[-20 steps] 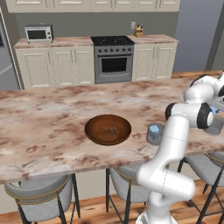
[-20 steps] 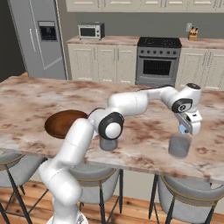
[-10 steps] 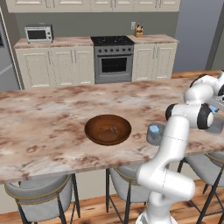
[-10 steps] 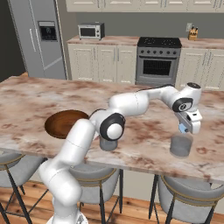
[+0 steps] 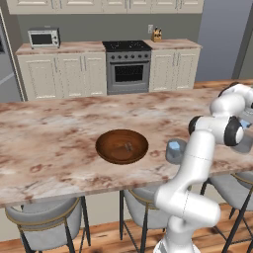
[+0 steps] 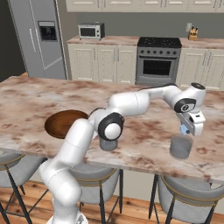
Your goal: There are four ice cubes in the ice bowl. Place two ice cubes in each glass of water.
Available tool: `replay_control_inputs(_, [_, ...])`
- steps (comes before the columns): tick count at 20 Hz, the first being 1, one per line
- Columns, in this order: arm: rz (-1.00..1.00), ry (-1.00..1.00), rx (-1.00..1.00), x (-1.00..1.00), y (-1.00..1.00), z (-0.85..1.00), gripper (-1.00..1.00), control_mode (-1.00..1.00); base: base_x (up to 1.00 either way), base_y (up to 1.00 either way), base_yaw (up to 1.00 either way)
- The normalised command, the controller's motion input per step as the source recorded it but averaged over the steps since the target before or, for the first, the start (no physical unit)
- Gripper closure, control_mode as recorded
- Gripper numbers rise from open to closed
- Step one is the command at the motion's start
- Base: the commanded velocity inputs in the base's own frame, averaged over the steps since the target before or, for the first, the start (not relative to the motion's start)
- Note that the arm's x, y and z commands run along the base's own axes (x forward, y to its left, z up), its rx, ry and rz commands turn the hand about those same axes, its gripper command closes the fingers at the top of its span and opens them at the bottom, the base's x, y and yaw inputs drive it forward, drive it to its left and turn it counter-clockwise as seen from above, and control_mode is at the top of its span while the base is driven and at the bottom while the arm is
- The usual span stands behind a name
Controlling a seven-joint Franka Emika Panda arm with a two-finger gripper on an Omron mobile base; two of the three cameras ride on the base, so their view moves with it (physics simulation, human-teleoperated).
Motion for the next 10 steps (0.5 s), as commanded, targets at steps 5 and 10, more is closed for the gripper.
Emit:
replay_control_inputs(5, [0.0, -0.01, 0.0, -0.3, 0.18, 0.0, 1.0, -1.0, 0.0, 0.0, 0.0])
replay_control_inputs(10, [0.0, 0.0, -0.01, -0.07, 0.14, -0.01, 1.0, -1.0, 0.0, 0.0, 0.0])
